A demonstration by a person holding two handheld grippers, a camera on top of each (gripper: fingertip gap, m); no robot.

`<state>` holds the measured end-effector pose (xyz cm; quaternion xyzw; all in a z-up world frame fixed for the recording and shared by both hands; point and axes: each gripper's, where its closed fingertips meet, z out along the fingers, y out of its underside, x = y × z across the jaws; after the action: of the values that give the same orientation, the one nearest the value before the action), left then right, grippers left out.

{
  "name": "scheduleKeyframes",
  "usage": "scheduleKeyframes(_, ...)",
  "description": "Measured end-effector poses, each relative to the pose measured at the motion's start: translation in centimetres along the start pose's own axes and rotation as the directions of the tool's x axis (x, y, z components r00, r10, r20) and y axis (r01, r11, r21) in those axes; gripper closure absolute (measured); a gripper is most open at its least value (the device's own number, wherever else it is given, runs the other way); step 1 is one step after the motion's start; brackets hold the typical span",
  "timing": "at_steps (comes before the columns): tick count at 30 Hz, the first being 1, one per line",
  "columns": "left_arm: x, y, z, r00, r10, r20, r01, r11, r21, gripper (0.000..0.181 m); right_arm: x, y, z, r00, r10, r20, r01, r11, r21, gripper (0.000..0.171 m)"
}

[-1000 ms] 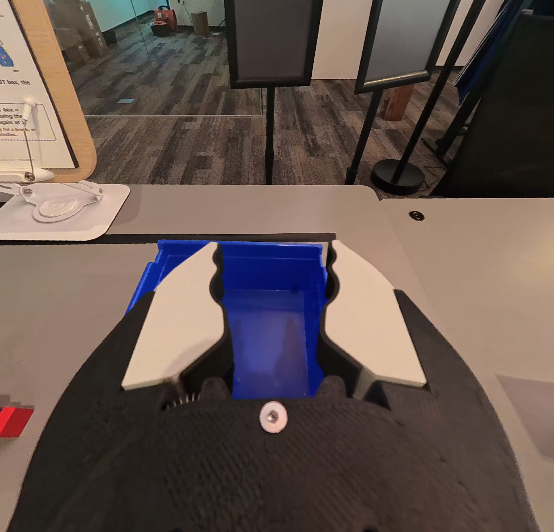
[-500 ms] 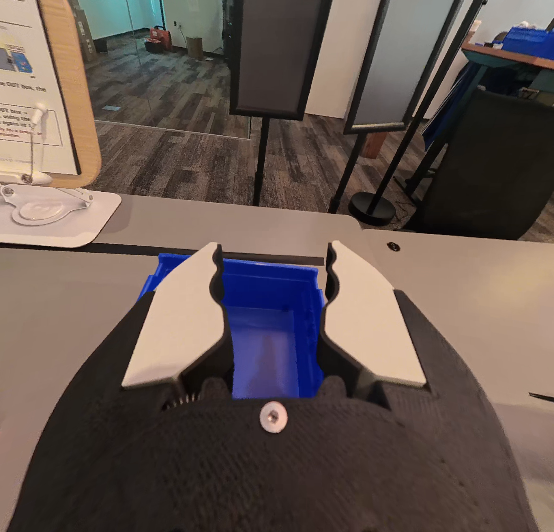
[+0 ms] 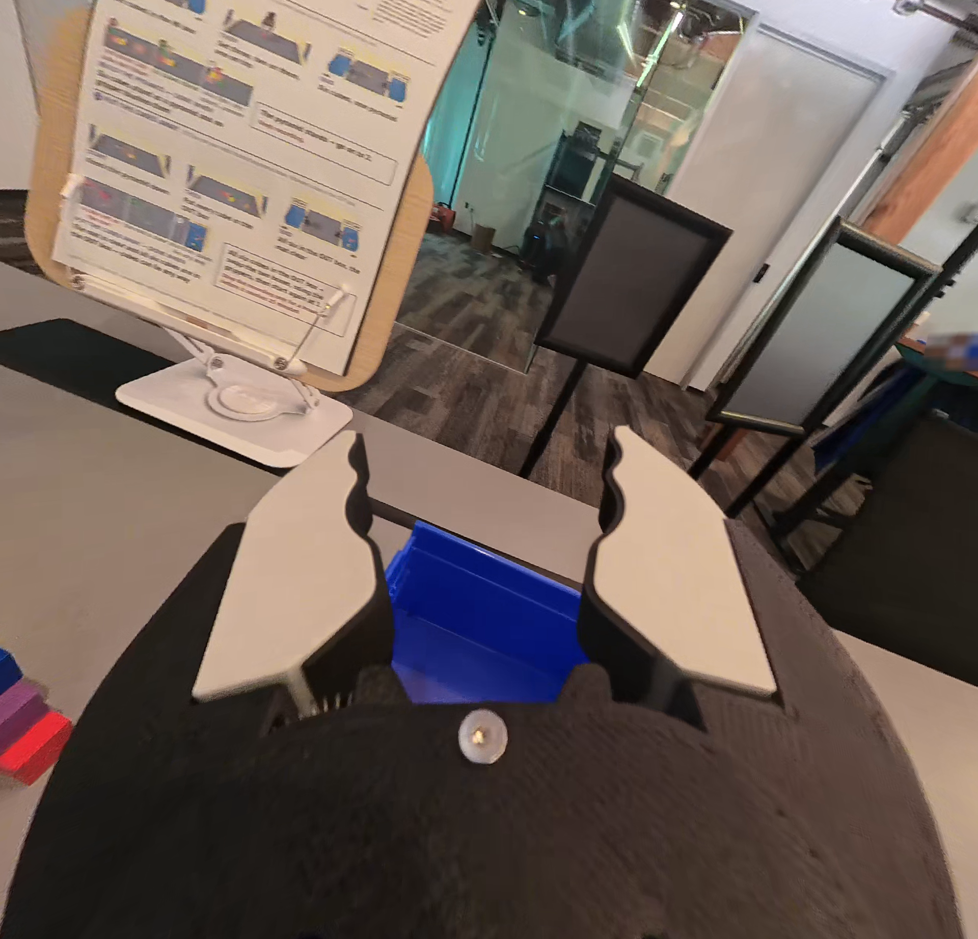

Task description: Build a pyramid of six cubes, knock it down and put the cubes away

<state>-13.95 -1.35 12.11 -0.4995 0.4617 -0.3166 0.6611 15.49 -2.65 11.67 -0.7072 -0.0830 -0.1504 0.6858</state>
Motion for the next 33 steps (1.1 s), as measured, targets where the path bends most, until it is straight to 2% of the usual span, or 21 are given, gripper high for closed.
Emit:
scheduleKeyframes(2,-0.1,0.9,0.2,1.000,0.017,0.014,-0.017,0.999,-0.032,0.123,-0.9,-0.7,0.0,1.000,-0.026,0.013,0.025,0.999,0.031,0.086)
scheduleKeyframes(6,-2.2,2.9,0.4,0.978,0.124,0.166,-0.101,0.985,-0.141,0.130,-2.5,-1.9,-0.3,0.996,-0.085,0.017,0.084,0.995,0.053,0.093)
scheduleKeyframes(12,-5.4,5.3,-0.2,0.918,0.162,0.362,-0.071,0.966,-0.250,0.133,-5.1,-3.2,-0.5,0.988,-0.151,0.027,0.148,0.985,0.087,0.095)
scheduleKeyframes(16,-6.9,7.2,-0.8,0.884,0.167,0.437,-0.027,0.950,-0.310,0.133,-6.3,-2.9,0.0,0.984,-0.177,0.034,0.173,0.980,0.095,0.092)
scheduleKeyframes(23,-8.0,8.7,-1.4,0.876,0.135,0.464,0.035,0.940,-0.339,0.130,-7.6,-2.0,0.8,0.974,-0.219,0.064,0.214,0.974,0.073,0.088)
scheduleKeyframes(33,-8.0,8.5,-1.5,0.880,0.114,0.462,0.049,0.944,-0.327,0.130,-7.3,-1.2,1.0,0.972,-0.225,0.061,0.224,0.974,0.032,0.101)
